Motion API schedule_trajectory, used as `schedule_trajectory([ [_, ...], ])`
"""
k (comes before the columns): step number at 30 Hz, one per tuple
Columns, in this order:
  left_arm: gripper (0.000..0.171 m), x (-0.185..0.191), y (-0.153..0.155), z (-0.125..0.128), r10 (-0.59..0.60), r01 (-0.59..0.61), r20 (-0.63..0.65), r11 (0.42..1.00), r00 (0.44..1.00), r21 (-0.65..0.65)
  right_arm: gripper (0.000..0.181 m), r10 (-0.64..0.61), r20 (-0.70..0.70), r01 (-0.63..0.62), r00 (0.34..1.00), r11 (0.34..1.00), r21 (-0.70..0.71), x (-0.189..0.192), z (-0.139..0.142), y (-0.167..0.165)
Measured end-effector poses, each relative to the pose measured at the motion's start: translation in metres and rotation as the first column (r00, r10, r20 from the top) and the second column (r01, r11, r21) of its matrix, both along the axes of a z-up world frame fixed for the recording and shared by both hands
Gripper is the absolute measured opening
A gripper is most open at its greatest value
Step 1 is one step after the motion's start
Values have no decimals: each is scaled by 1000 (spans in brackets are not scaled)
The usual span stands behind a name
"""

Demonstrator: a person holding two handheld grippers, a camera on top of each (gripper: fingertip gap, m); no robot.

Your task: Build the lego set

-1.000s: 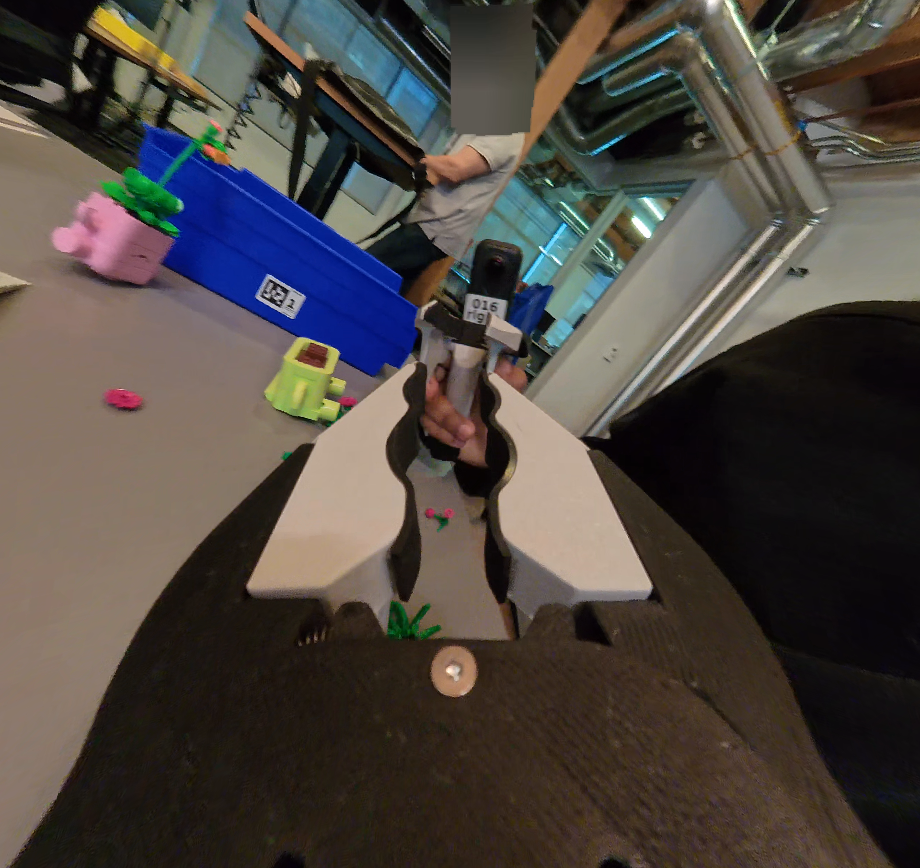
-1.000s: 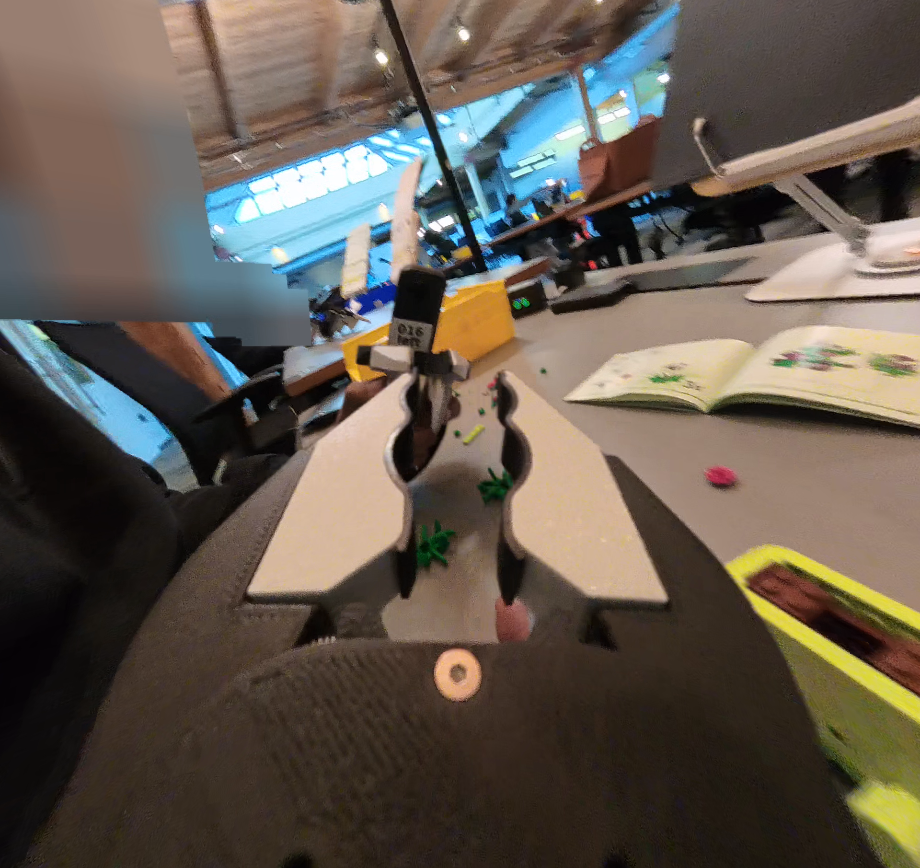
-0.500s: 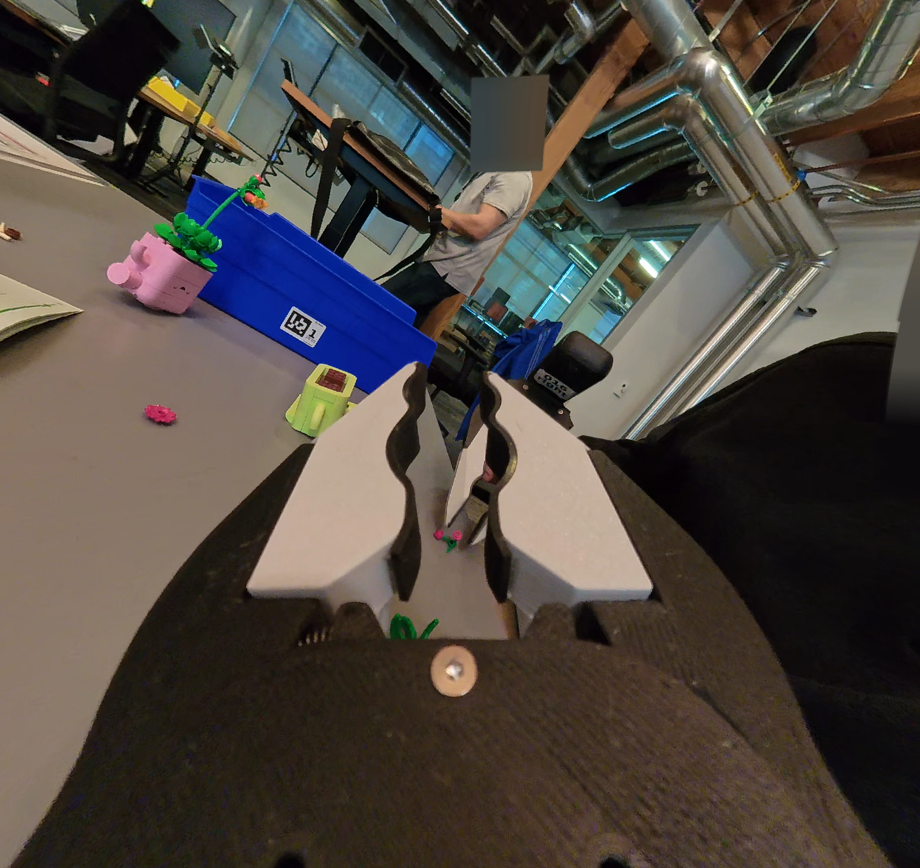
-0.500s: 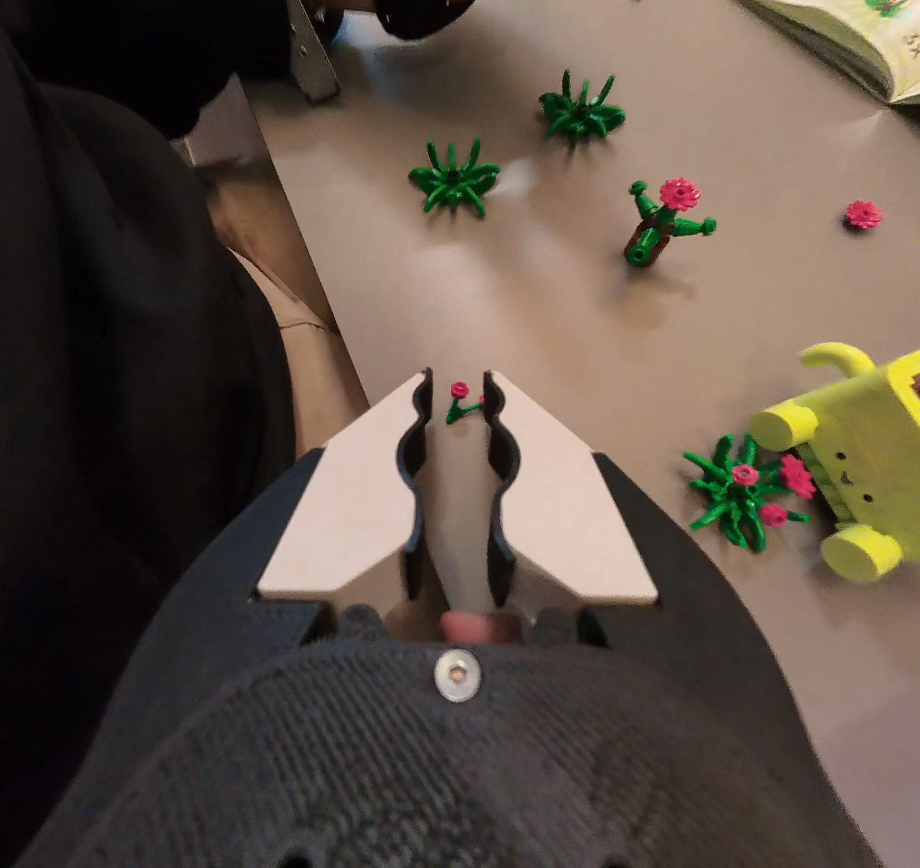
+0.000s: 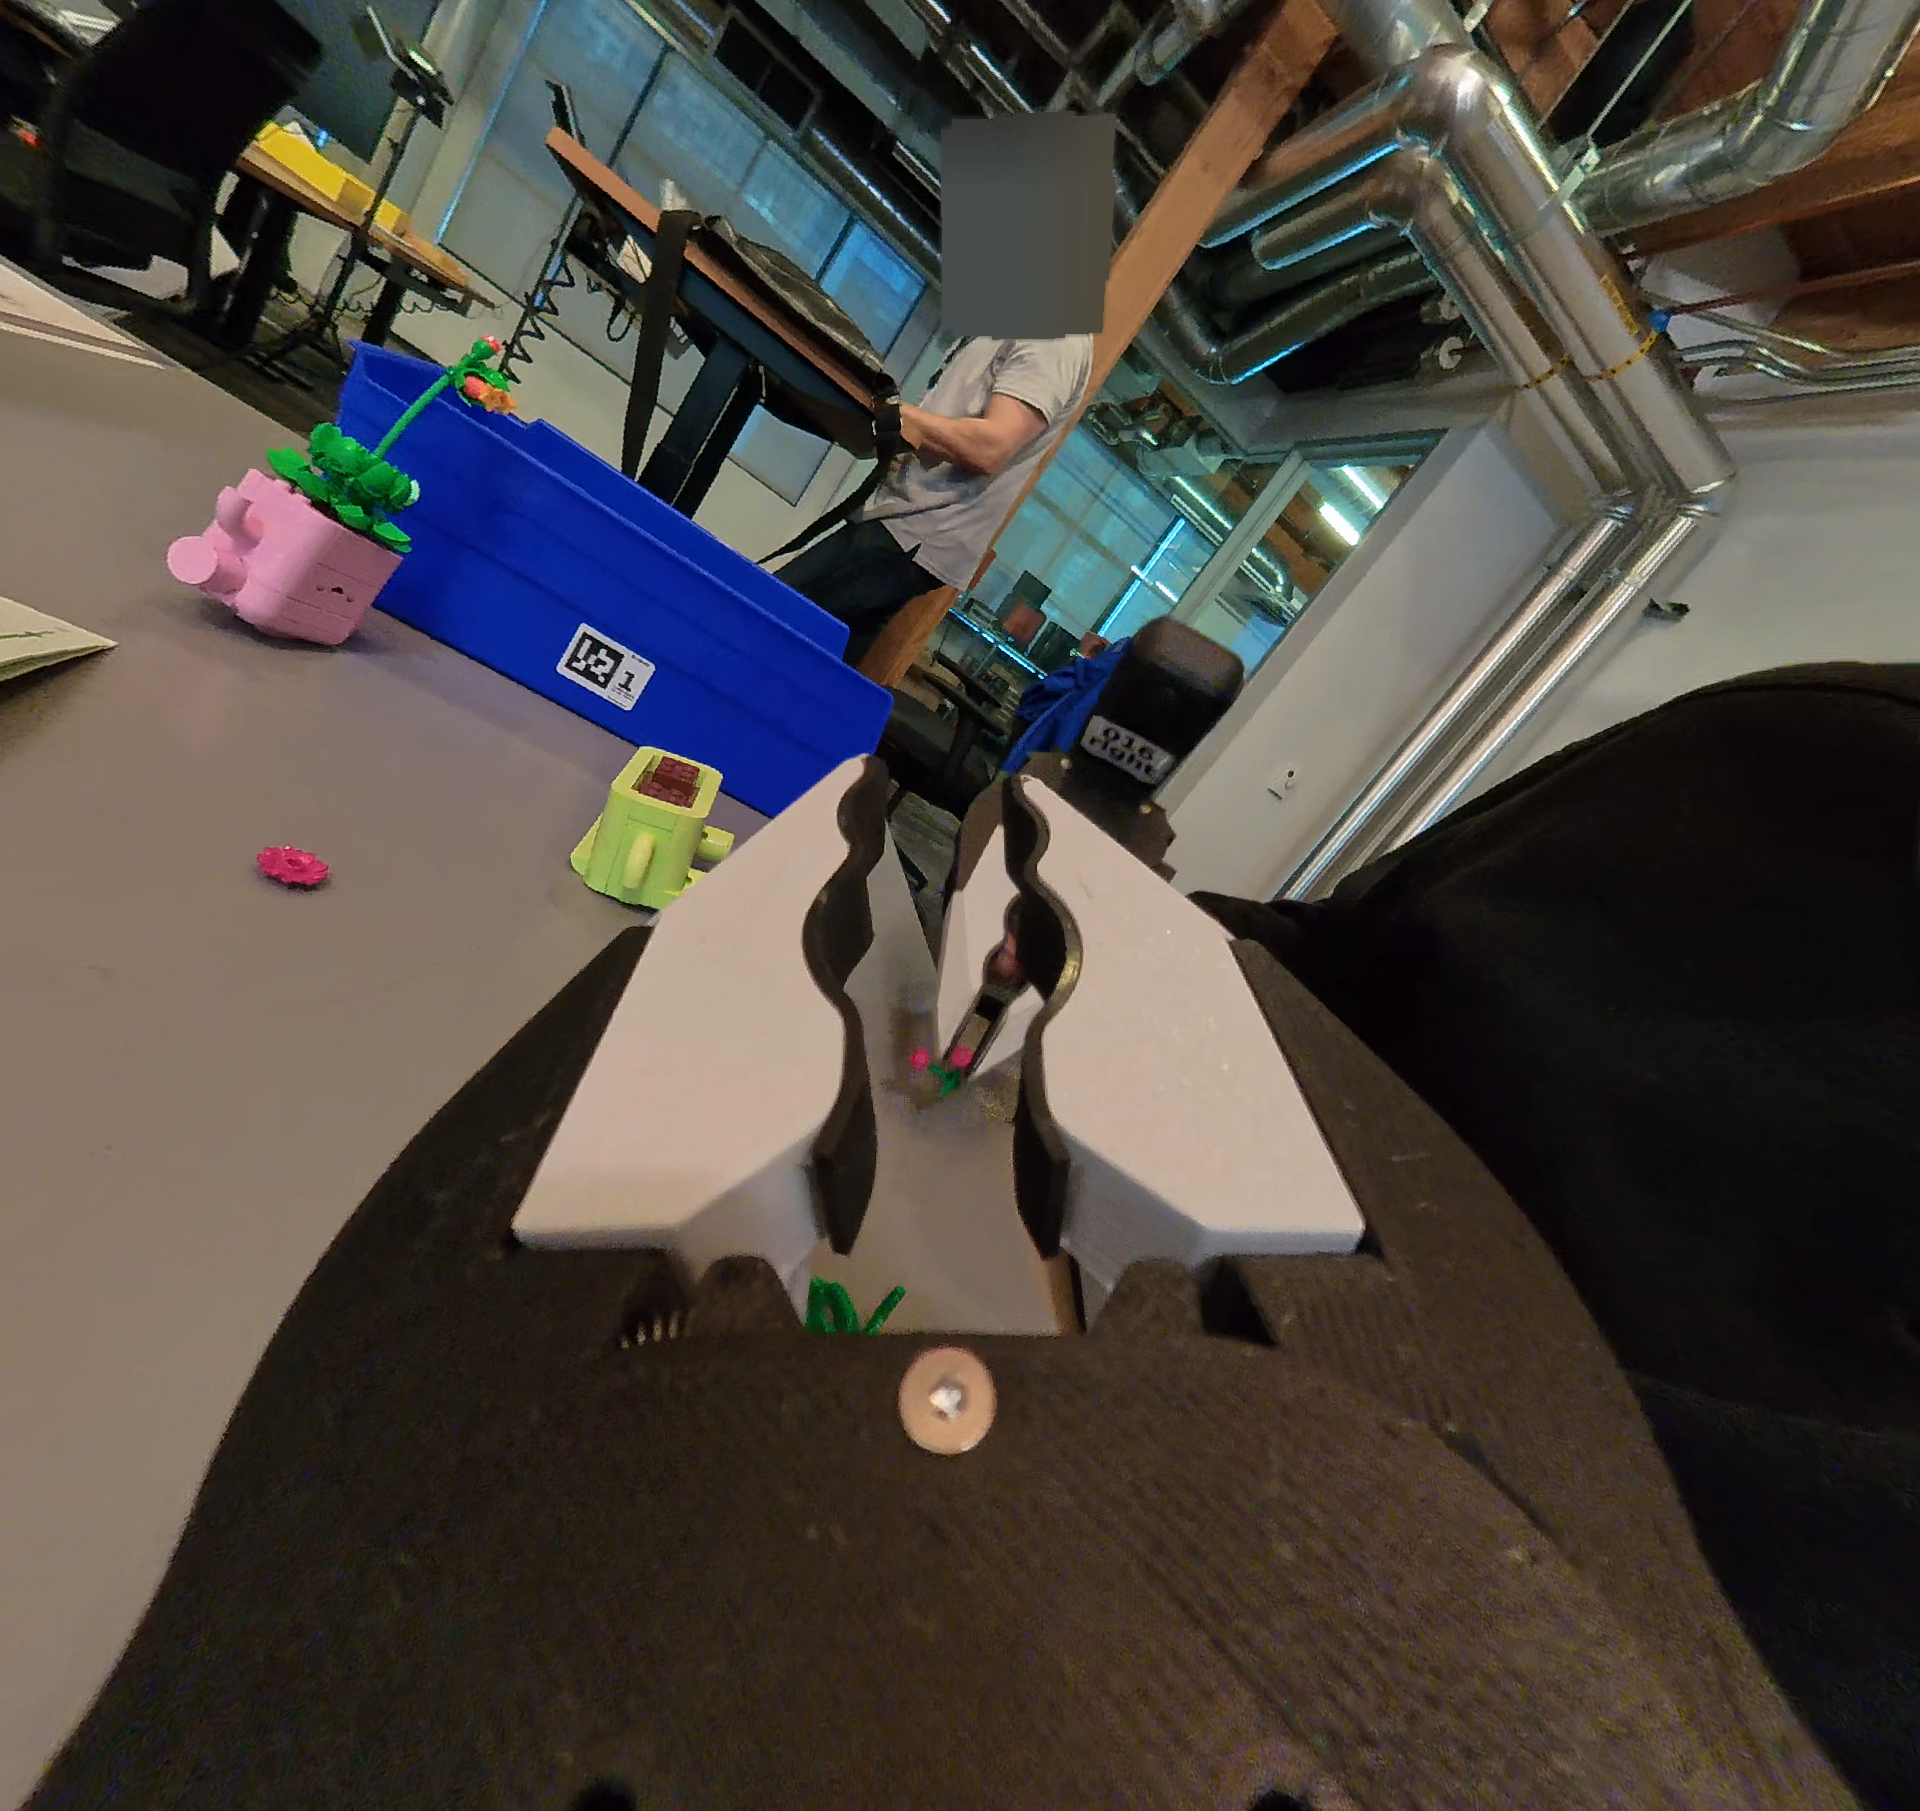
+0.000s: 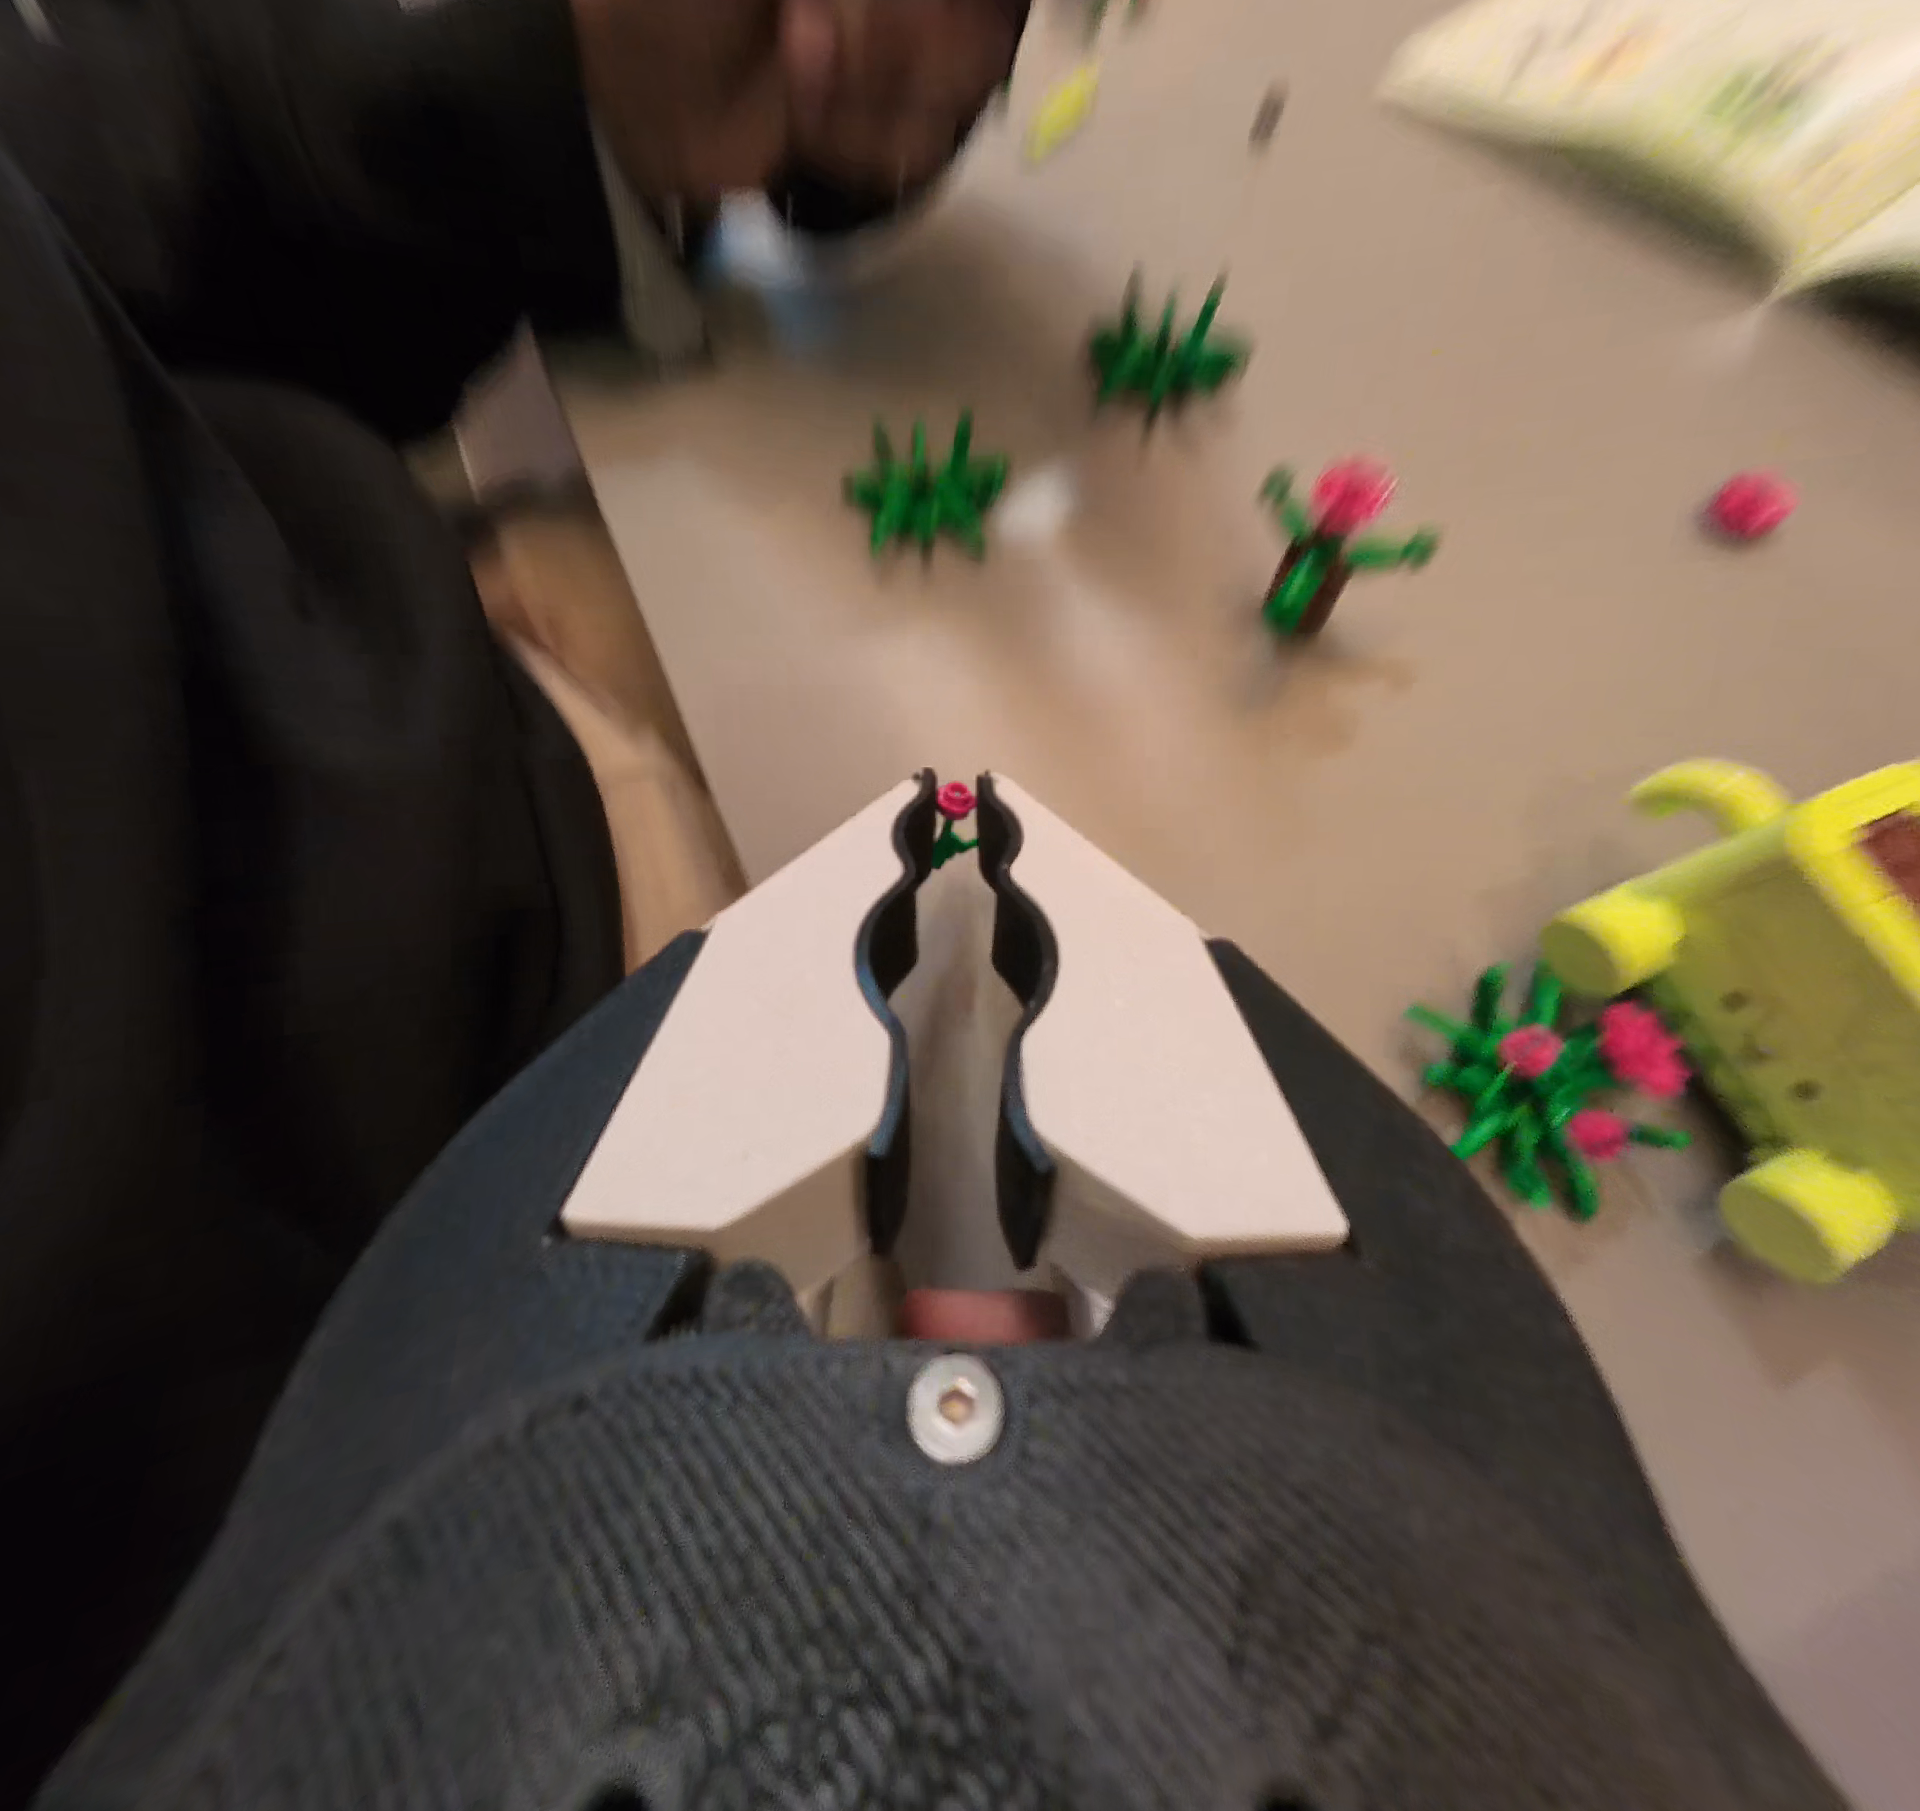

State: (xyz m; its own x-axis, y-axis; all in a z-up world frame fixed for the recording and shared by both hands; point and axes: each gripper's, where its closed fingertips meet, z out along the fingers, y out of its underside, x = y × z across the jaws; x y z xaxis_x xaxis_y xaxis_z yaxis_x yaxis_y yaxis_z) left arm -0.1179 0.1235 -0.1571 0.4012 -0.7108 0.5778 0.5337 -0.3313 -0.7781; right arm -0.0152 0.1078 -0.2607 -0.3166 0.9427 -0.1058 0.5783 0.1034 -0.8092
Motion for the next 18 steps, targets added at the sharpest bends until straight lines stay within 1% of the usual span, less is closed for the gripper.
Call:
schedule_trajectory([
  [2,19,-2,1,0,9,-9,11,1000,1000,-5,5,-49,-127,40,991,996,-75,-14,28,5],
  [3,20,-3,2,-1,12,-12,19,1000,1000,-12,5,-88,-194,64,977,990,-124,-22,43,9],
  [5,23,-2,4,-3,-6,7,48,999,999,-33,5,-149,-322,64,935,963,-260,-38,76,13],
  [7,27,4,2,-4,-70,75,87,996,994,-50,5,-232,-454,34,860,914,-403,-51,110,19],
  [10,27,13,-2,5,-100,101,88,995,991,-4,4,-362,-614,-71,701,821,-566,-62,156,31],
  [11,28,17,-4,10,-109,108,84,994,991,18,4,-375,-645,-112,666,804,-584,-65,164,32],
  [12,28,22,-6,14,-124,121,87,992,989,38,5,-379,-655,-132,653,795,-592,-69,166,32],
  [14,27,29,-9,22,-158,151,129,986,979,68,4,-366,-656,-135,660,801,-583,-79,165,27],
  [16,26,30,-11,32,-189,172,208,980,960,97,4,-349,-663,-128,662,819,-559,-86,164,20],
  [18,25,27,-13,40,-206,174,286,975,936,135,4,-345,-669,-90,658,847,-525,-92,162,16],
])
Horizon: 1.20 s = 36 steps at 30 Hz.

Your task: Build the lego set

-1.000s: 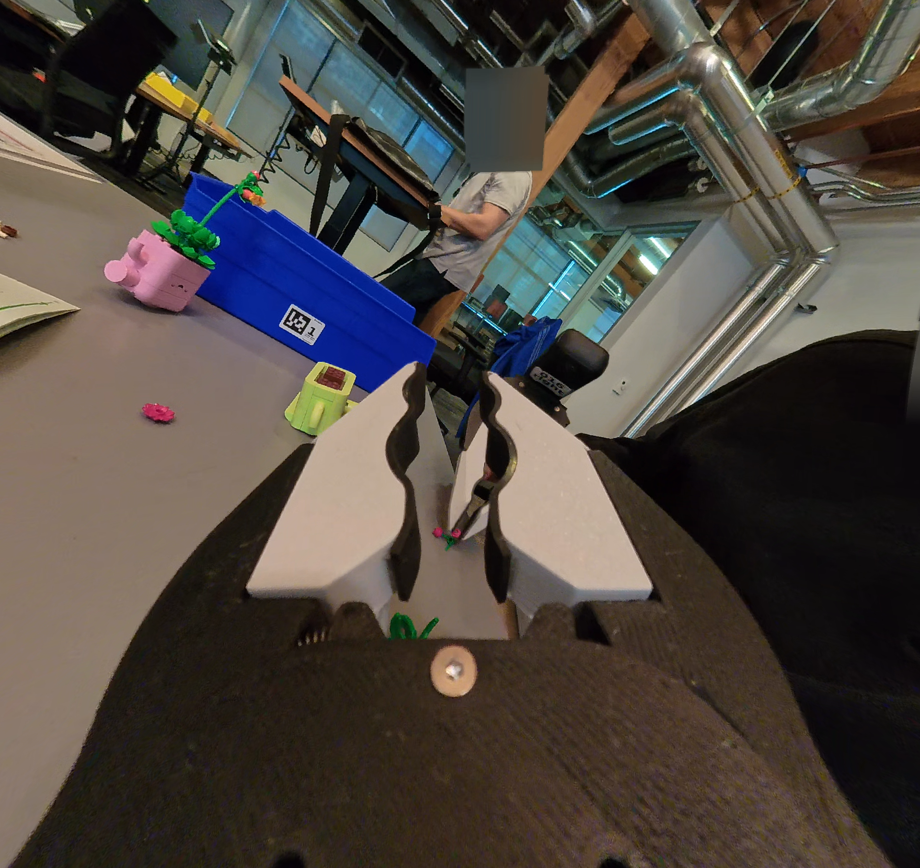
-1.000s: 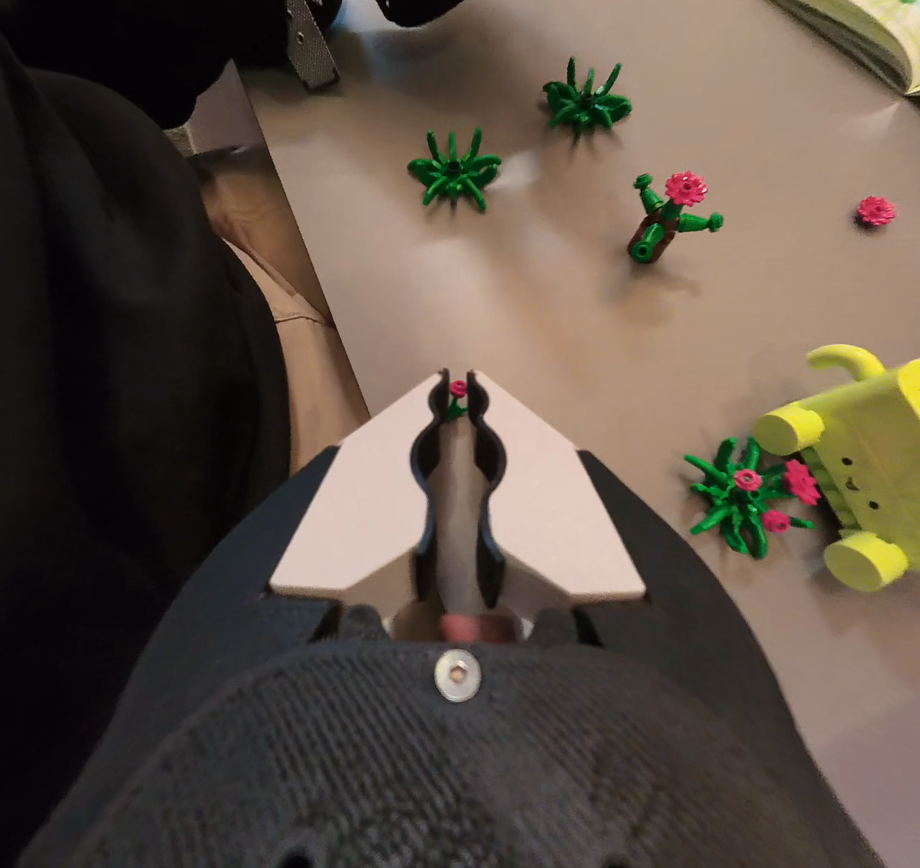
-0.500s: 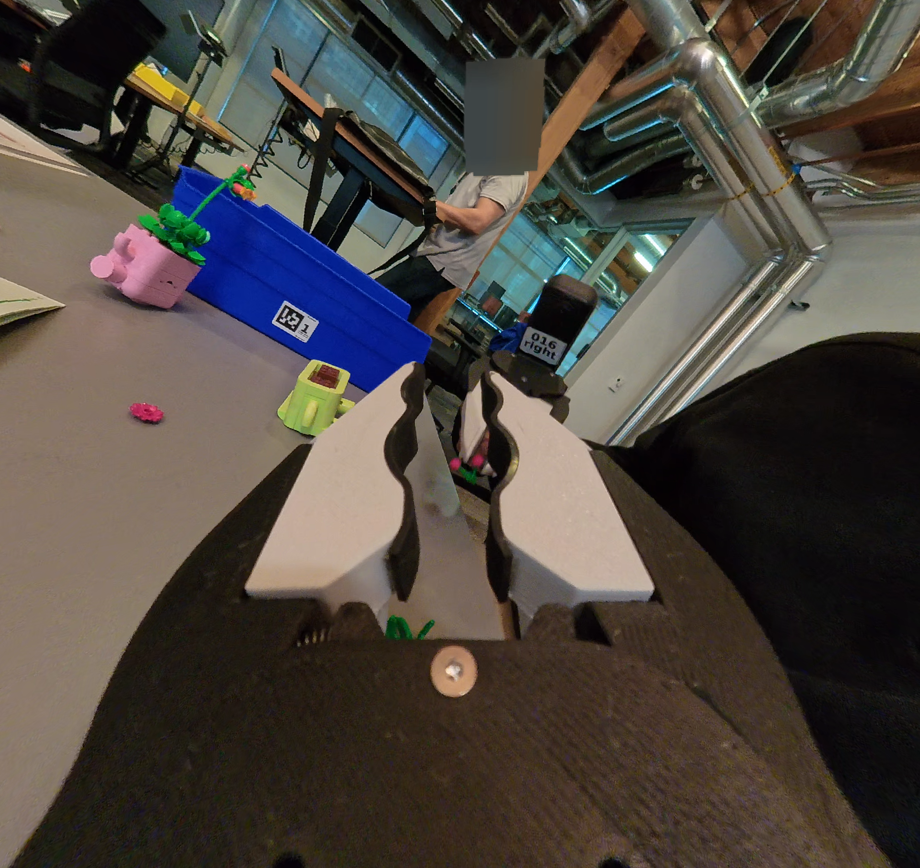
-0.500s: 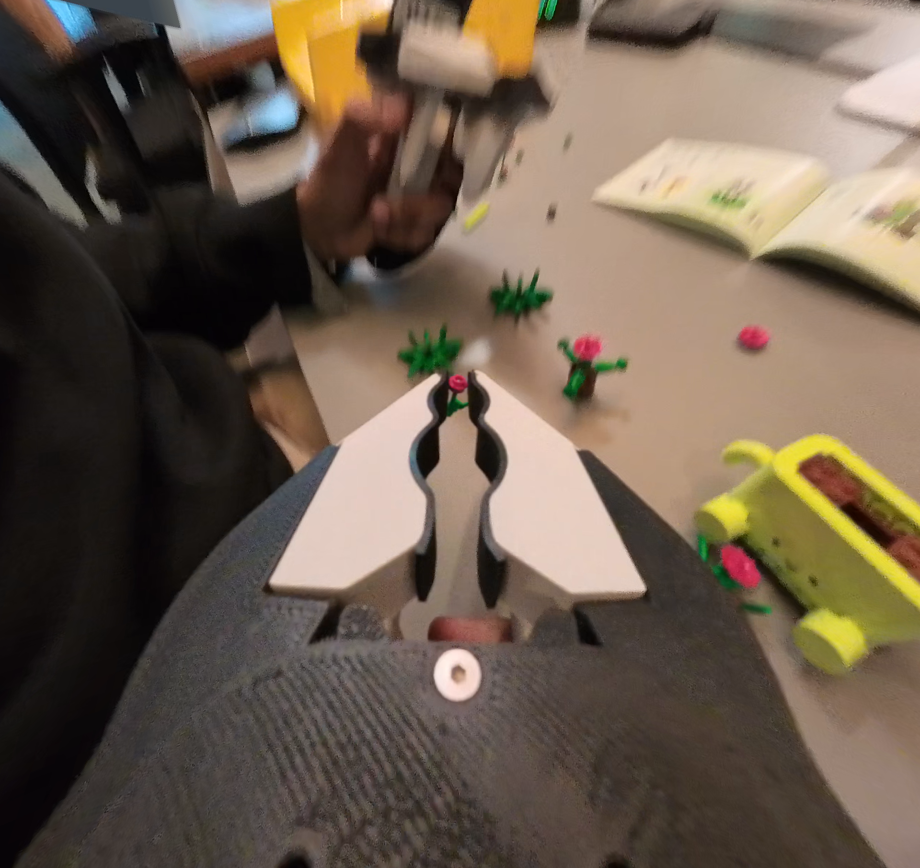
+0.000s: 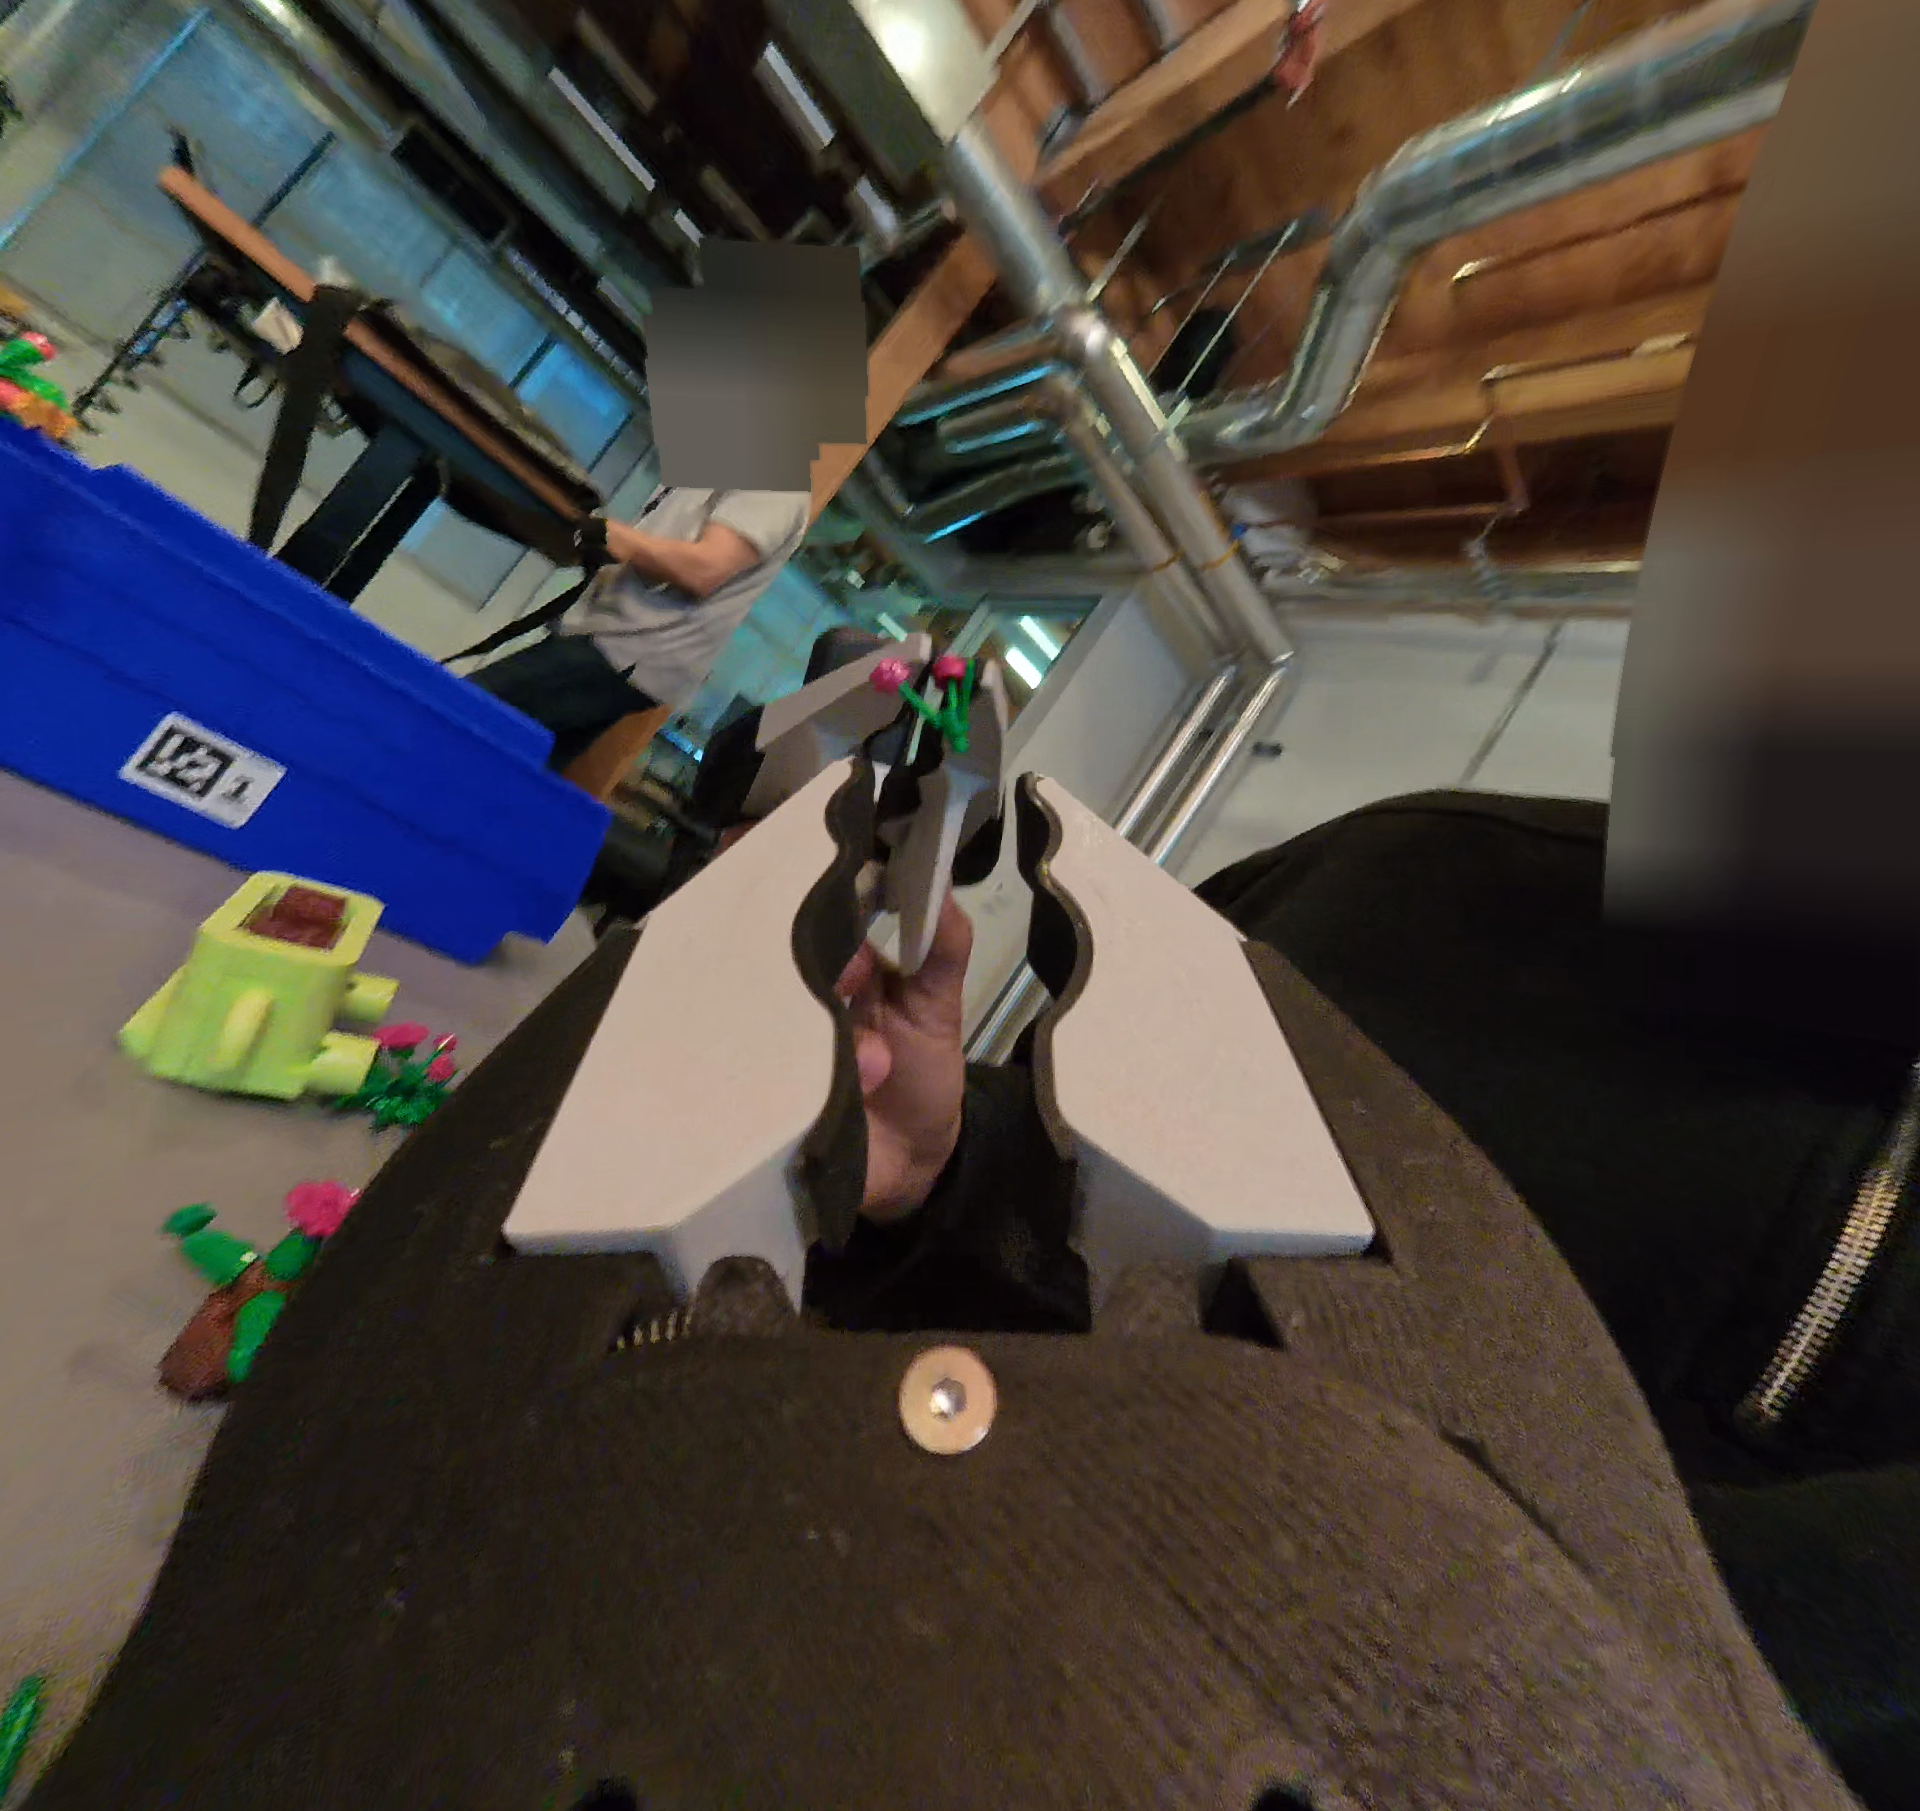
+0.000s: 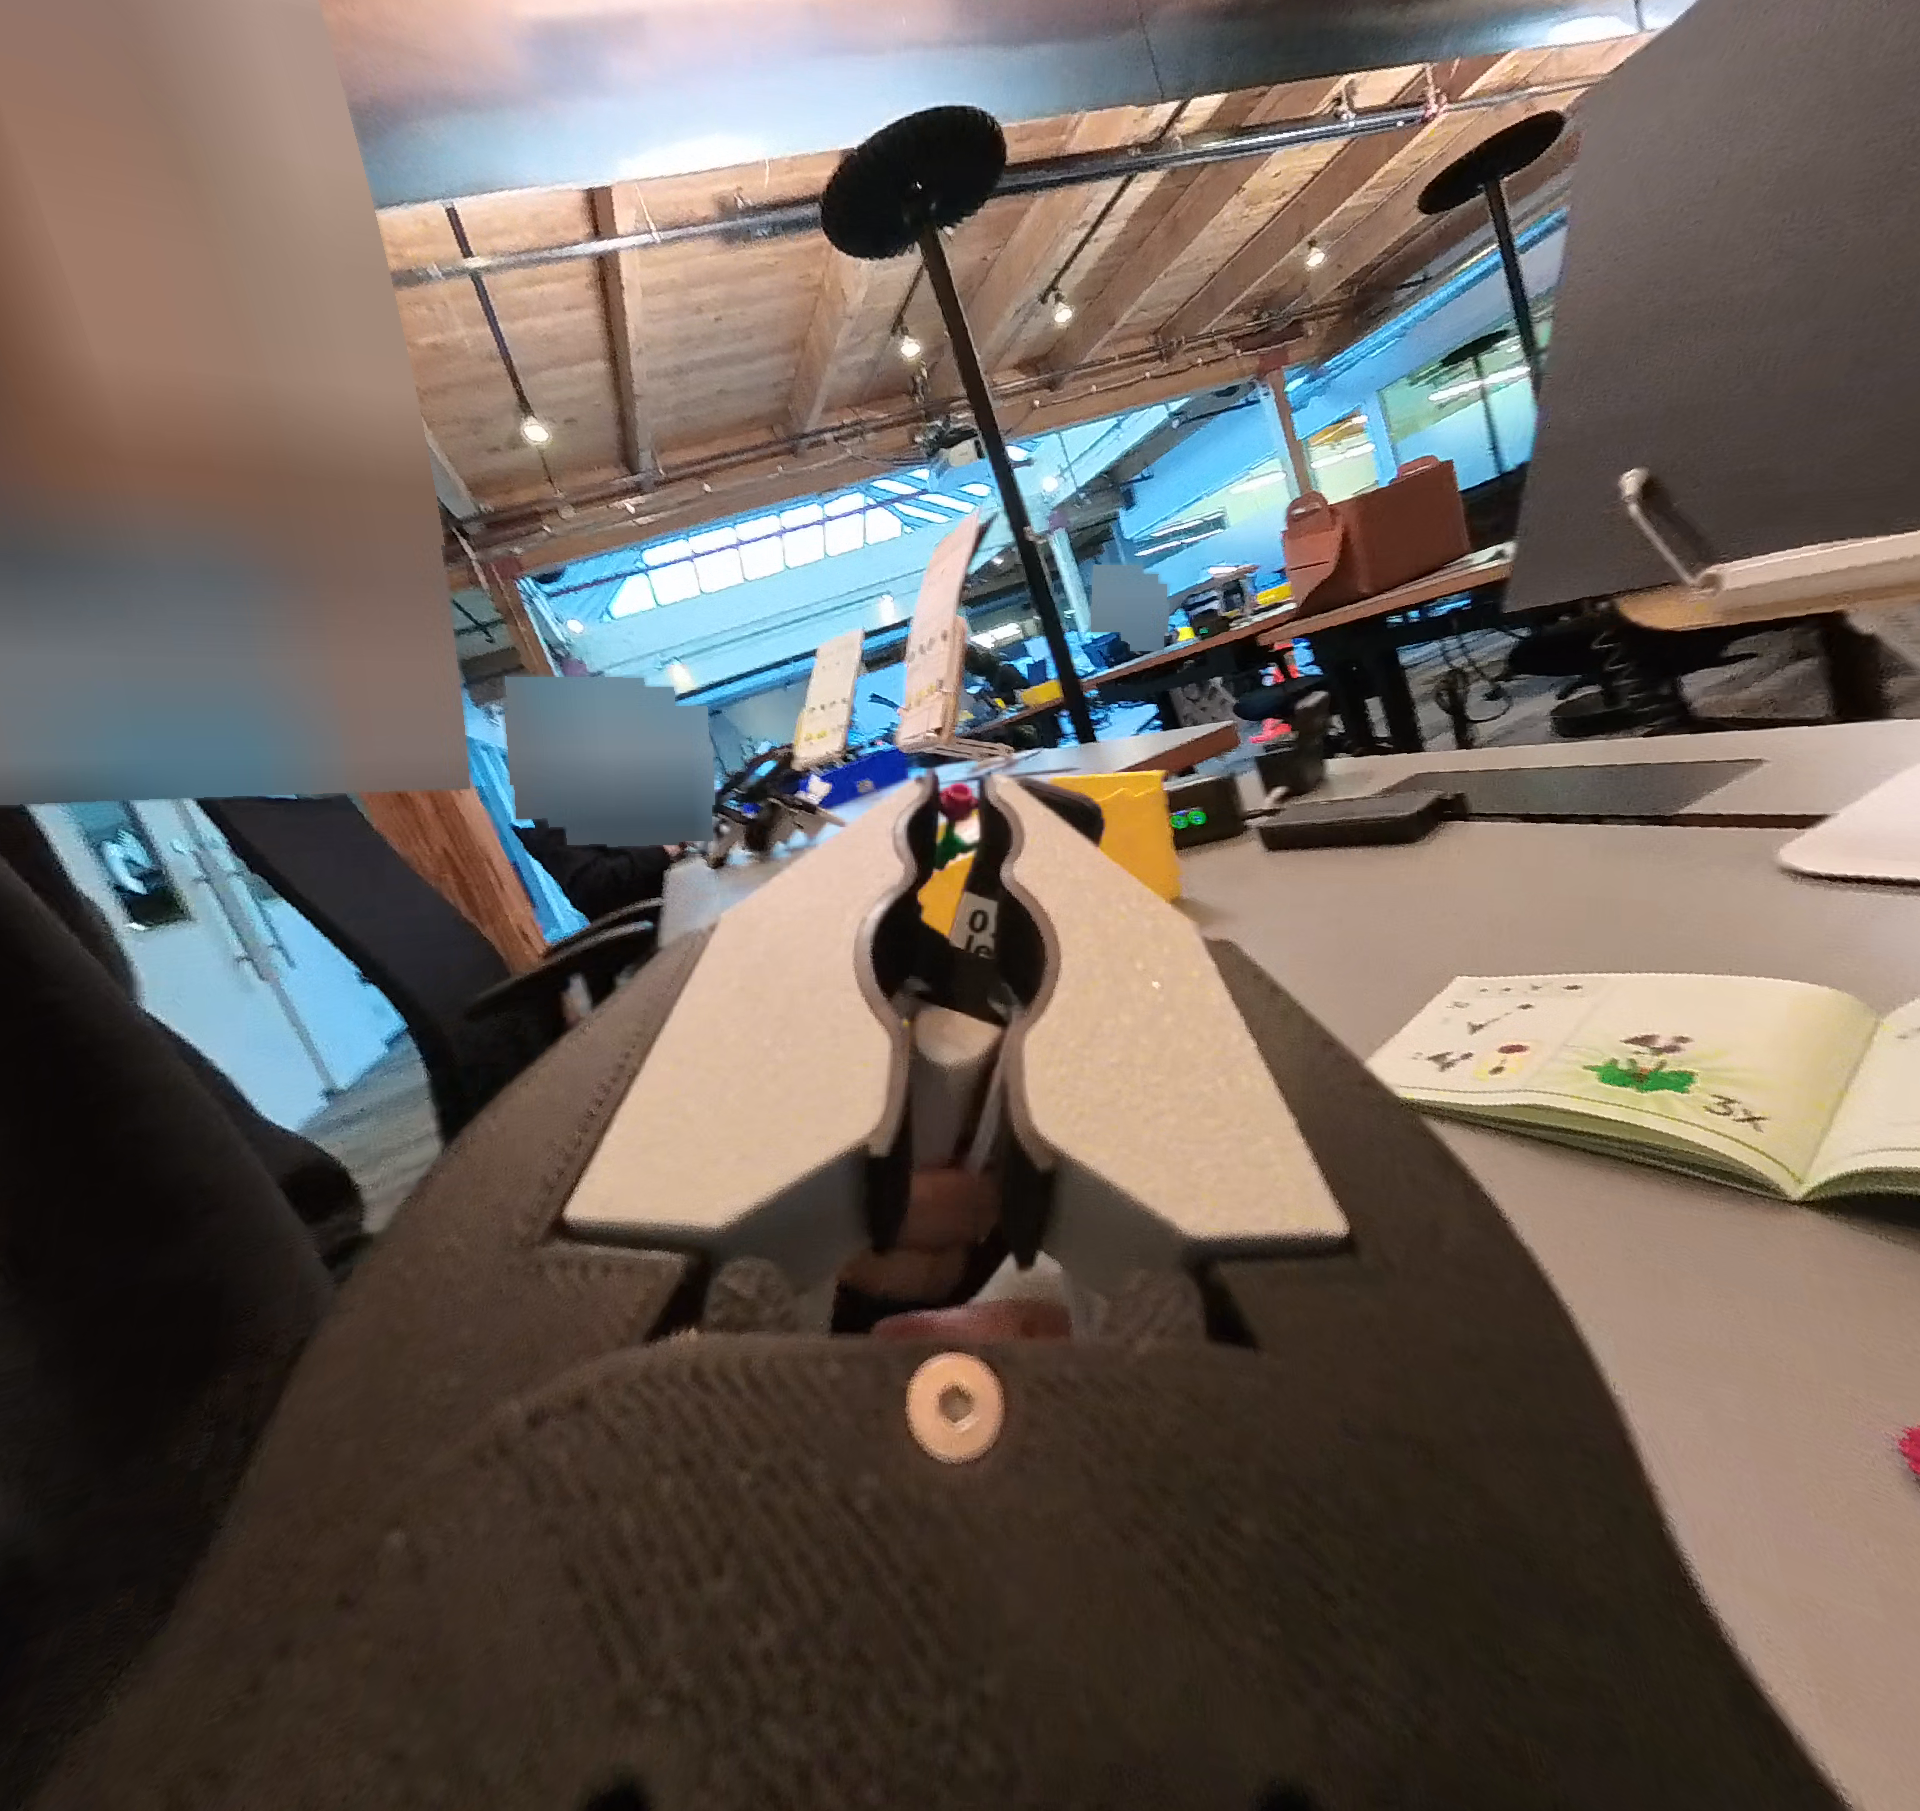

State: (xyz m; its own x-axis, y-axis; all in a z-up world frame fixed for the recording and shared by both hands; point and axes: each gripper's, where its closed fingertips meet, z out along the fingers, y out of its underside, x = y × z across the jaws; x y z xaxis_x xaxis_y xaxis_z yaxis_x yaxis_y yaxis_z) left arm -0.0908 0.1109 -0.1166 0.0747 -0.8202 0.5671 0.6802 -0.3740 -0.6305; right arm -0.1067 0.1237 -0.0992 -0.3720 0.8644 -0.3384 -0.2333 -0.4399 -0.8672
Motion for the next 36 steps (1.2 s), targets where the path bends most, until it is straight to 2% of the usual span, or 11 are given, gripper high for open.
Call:
schedule_trajectory([
  [2,21,-3,1,3,11,-11,33,1000,999,-1,4,-50,17,49,999,997,57,-3,-3,-2],
  [6,3,-6,1,1,39,-39,11,999,999,-4,5,-116,36,109,993,982,157,-6,-7,-8],
  [9,3,-11,0,3,67,-67,15,998,998,7,4,-140,46,128,989,969,209,-8,-9,-8],
  [13,3,-12,1,0,82,-82,-7,997,997,5,4,-140,50,127,989,971,202,-8,-12,-8],
  [17,10,-15,0,2,63,-63,25,998,998,5,4,-154,55,140,987,969,202,-4,-15,-3],
  [22,8,-16,3,-1,56,-56,40,998,998,-18,4,-155,58,139,986,966,216,2,-18,0],
  [36,3,-14,7,-5,51,-49,43,998,998,-49,4,-244,79,198,967,904,379,-5,-31,-1],
])
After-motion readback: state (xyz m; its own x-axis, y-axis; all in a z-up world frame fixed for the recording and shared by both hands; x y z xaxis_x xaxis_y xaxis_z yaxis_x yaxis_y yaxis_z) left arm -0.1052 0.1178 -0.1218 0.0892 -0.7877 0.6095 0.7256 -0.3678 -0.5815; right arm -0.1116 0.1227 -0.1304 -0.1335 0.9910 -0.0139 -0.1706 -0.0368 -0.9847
